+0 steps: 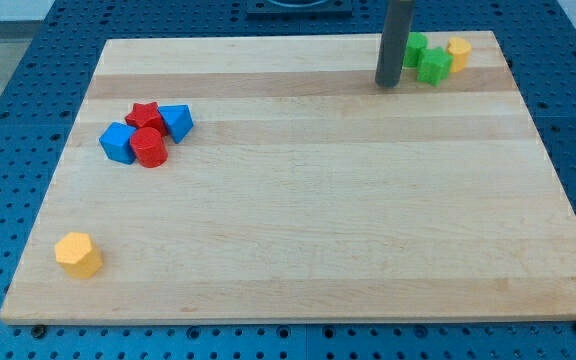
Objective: Slide the yellow hexagon towards the up
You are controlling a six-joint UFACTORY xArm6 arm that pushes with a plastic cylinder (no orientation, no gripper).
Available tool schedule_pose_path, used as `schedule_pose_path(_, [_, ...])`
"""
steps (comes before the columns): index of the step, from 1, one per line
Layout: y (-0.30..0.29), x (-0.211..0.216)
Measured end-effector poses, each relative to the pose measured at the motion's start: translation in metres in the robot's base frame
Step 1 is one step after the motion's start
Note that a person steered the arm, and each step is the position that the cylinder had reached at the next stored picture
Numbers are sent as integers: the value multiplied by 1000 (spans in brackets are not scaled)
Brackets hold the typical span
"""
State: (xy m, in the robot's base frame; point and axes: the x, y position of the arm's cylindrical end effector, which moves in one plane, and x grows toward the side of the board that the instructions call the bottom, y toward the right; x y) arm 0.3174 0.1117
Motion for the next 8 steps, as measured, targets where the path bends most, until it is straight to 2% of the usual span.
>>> schedule_pose_path(2, [-36,88])
schedule_pose_path(5, [-120,203])
schedule_pose_path(8, [-244,285])
